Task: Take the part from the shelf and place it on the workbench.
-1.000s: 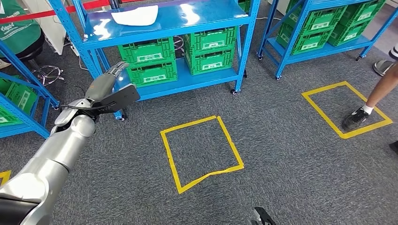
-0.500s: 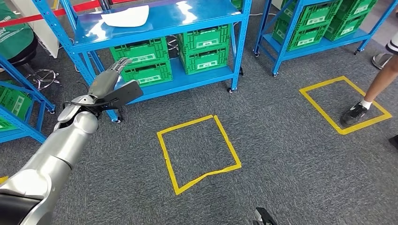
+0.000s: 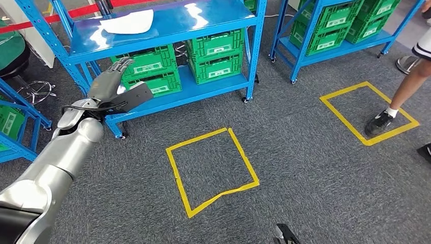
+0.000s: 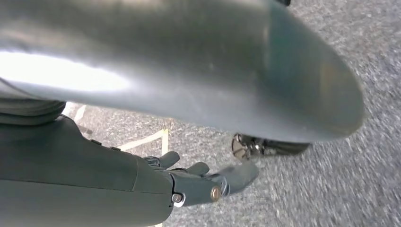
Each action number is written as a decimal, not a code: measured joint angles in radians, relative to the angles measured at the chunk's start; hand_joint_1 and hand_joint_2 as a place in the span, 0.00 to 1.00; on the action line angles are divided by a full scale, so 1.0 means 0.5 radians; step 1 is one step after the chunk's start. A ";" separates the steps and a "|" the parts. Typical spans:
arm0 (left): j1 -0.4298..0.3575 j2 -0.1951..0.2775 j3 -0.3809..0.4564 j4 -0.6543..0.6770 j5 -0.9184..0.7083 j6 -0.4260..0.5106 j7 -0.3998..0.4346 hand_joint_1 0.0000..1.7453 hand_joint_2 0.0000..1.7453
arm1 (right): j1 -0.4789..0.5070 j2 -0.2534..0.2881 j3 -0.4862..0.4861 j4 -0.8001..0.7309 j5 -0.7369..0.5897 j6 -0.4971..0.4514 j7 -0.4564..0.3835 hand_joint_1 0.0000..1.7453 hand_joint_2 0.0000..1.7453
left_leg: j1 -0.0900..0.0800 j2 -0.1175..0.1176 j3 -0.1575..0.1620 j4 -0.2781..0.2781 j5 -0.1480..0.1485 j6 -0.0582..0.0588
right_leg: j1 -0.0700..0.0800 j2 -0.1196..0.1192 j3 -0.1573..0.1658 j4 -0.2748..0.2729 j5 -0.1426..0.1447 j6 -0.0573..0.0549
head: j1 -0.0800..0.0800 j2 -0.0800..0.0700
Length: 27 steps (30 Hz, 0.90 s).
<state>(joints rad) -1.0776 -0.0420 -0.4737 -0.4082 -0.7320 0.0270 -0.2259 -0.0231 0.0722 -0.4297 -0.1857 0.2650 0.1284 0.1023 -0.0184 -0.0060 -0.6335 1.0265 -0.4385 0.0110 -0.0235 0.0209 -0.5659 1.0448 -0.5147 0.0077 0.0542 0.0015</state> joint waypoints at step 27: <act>-0.123 0.179 -0.069 0.165 -0.104 0.032 0.186 0.00 0.00 | 0.003 -0.015 -0.022 0.005 0.054 0.023 0.000 0.00 0.00 | 0.022 0.008 -0.111 0.132 0.010 -0.054 | 0.011 -0.013 0.036 -0.006 -0.032 -0.058 | -0.006 0.000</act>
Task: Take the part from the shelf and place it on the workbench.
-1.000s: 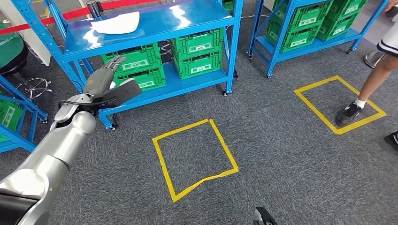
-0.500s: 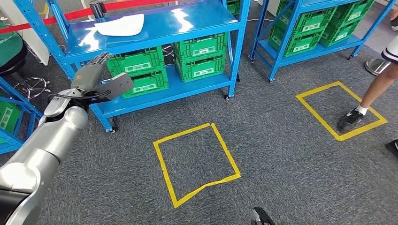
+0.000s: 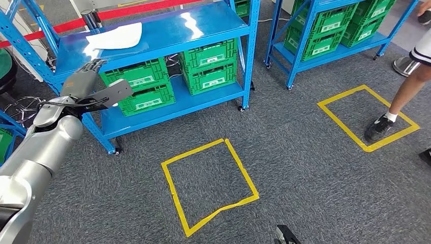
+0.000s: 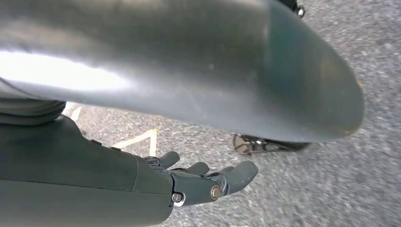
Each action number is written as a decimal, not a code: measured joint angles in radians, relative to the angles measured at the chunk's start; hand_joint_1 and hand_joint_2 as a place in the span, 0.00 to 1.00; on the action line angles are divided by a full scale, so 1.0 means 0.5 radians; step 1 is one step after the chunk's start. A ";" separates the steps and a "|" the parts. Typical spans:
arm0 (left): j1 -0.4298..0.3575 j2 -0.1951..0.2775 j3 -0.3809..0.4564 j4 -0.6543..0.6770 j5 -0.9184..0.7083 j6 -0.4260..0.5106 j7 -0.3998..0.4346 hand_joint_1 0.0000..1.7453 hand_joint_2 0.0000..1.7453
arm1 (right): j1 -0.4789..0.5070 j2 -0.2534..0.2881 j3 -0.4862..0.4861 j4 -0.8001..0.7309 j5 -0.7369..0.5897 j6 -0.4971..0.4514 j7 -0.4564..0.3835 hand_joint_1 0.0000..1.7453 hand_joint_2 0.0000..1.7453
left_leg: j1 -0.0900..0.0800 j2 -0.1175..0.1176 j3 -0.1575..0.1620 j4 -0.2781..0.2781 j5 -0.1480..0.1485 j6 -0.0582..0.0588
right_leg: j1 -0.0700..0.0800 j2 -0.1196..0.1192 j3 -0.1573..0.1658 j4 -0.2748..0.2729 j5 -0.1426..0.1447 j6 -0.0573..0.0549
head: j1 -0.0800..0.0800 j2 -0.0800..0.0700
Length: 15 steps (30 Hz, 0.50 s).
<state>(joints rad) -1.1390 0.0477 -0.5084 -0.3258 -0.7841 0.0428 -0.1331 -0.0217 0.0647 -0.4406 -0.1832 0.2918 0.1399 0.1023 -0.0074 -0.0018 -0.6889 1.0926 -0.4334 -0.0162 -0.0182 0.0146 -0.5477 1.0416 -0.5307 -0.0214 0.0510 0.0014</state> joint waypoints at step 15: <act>0.082 0.170 -0.002 0.002 0.013 0.078 -0.066 0.00 0.00 | 0.001 0.003 0.003 0.005 0.082 -0.001 -0.017 0.00 0.00 | 0.016 -0.015 0.248 -0.145 -0.108 0.040 | -0.006 -0.022 -0.260 0.143 0.130 0.093 | 0.002 0.000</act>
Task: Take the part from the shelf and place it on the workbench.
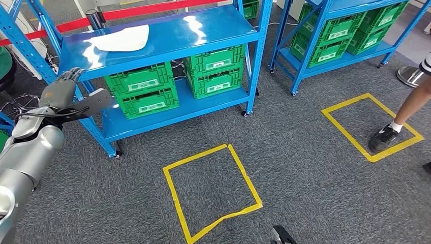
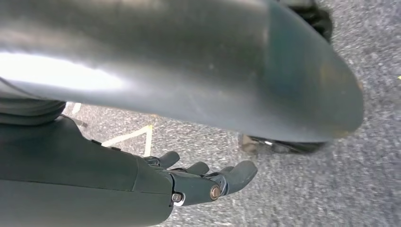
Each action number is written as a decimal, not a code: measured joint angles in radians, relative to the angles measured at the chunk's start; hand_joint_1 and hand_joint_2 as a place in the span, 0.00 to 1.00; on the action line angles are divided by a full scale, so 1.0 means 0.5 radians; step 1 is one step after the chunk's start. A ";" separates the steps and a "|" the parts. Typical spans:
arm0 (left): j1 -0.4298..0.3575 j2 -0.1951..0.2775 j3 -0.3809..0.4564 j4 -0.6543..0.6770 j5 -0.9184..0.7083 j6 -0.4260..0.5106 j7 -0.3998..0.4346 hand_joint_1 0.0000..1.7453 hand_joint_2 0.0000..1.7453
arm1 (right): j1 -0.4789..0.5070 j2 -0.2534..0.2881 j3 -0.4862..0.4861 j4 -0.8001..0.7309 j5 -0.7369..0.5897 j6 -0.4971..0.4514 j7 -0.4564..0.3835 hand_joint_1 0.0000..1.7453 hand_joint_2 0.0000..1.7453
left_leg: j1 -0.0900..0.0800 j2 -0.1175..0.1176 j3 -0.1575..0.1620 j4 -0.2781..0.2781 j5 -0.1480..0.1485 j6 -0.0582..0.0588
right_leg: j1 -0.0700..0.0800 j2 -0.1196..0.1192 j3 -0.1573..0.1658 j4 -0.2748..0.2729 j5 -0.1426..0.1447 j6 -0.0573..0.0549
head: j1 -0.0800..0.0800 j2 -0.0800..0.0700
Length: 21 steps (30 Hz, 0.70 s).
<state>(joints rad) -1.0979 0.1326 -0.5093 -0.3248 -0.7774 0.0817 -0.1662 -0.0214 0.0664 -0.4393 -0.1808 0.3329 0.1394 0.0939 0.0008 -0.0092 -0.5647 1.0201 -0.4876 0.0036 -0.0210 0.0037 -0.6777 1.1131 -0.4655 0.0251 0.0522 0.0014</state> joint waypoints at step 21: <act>-0.009 0.010 0.000 -0.016 -0.041 -0.009 0.002 0.00 0.00 | -0.010 0.013 0.001 0.004 -0.010 -0.001 0.031 0.00 0.00 | -0.029 0.004 -0.159 -0.022 0.166 0.020 | 0.011 0.010 0.316 -0.089 -0.163 -0.044 | -0.019 0.000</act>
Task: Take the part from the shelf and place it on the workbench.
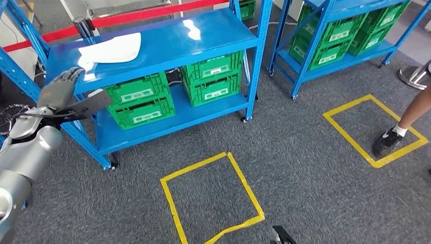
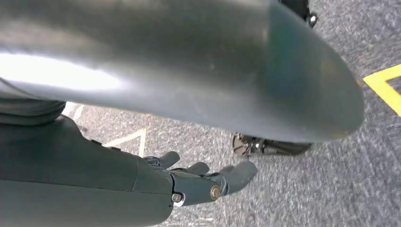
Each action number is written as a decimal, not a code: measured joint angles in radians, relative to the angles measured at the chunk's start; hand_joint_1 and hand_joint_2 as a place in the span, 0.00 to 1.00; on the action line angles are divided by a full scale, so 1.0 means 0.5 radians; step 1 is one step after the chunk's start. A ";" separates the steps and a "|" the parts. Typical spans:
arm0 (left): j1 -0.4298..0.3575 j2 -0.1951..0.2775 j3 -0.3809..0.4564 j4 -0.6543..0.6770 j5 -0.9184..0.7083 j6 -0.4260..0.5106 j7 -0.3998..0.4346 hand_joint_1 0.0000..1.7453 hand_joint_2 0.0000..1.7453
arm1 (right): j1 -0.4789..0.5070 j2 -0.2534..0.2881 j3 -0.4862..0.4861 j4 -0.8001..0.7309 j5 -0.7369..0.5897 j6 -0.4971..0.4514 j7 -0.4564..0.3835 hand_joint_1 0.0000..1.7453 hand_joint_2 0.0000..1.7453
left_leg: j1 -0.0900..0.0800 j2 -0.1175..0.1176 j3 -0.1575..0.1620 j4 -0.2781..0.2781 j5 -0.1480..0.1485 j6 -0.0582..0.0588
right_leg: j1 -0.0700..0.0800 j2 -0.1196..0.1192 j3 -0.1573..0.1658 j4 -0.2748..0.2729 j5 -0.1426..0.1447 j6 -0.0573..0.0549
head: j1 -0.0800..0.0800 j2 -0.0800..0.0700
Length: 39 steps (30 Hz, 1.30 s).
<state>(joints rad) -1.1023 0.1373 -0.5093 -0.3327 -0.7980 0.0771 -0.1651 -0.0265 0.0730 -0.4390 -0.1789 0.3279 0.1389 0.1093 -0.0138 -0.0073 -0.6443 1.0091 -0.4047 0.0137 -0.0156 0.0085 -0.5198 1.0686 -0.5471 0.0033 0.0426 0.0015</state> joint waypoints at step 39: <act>-0.024 -0.093 0.000 0.011 -0.027 -0.041 0.027 0.00 0.00 | -0.002 0.004 -0.004 0.004 -0.012 -0.024 0.027 0.00 0.00 | 0.007 -0.011 0.166 -0.004 -0.136 0.015 | -0.003 -0.009 -0.371 0.200 -0.006 0.032 | -0.005 0.000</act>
<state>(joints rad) -1.1141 0.0910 -0.5093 -0.3271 -0.8114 0.0565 -0.1514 -0.0277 0.0751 -0.4412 -0.1770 0.3217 0.1270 0.1227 -0.0100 -0.0131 -0.5614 1.0072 -0.4729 0.0209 -0.0173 0.0041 -0.7054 1.1684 -0.5501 0.0192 0.0403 0.0014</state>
